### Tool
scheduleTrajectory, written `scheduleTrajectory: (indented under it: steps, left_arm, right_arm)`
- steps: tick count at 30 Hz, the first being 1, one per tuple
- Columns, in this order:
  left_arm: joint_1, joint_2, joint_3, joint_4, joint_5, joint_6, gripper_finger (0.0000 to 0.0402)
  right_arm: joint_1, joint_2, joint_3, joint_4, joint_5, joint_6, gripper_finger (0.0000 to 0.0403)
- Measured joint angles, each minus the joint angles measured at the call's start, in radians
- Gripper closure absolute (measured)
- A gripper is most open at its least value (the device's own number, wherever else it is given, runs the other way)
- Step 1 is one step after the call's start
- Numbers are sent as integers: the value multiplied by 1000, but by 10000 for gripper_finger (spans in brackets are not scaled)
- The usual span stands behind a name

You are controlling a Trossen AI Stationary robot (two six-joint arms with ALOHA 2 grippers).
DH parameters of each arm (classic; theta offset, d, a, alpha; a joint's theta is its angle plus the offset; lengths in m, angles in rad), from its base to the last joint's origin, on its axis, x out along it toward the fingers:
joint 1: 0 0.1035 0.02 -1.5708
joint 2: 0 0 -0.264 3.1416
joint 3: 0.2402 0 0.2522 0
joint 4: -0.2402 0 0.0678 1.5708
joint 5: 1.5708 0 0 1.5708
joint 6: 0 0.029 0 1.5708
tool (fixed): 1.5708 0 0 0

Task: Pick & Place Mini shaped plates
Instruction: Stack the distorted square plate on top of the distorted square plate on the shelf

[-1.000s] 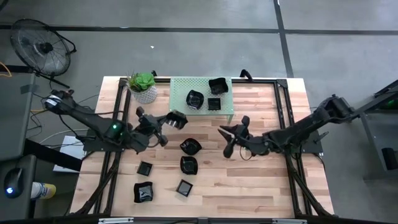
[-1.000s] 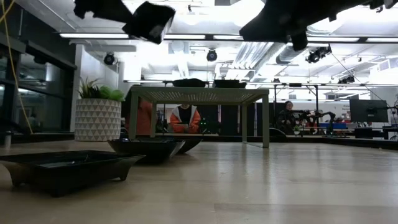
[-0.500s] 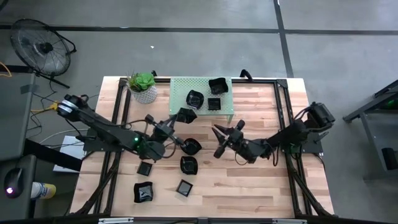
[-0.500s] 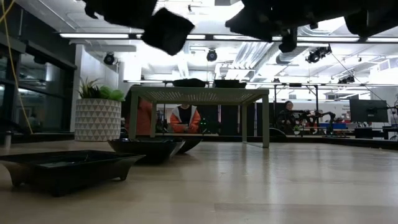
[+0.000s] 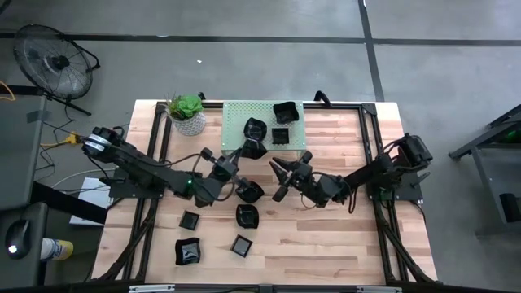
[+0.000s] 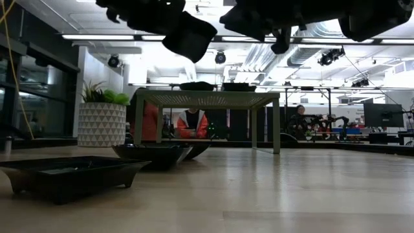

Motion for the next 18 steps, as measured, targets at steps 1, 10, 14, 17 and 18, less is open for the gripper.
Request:
scheduleTrajectory:
  steps: [1, 10, 14, 17, 18]
  left_arm:
    - [3, 0, 0, 24, 1, 36, 401]
    - [33, 0, 0, 109, 49, 160, 401]
    - [37, 0, 0, 160, 69, 233, 401]
    - [42, 0, 0, 202, 73, 300, 401]
    - [42, 0, 0, 212, 74, 321, 401]
  right_arm:
    - [-2, 0, 0, 0, 4, 1, 329]
    - [-39, 0, 0, -2, -7, 103, 329]
    - [-56, 0, 0, -3, -7, 130, 329]
    - [-64, 0, 0, -15, -41, 118, 326]
    - [-67, 0, 0, -17, -52, 118, 322]
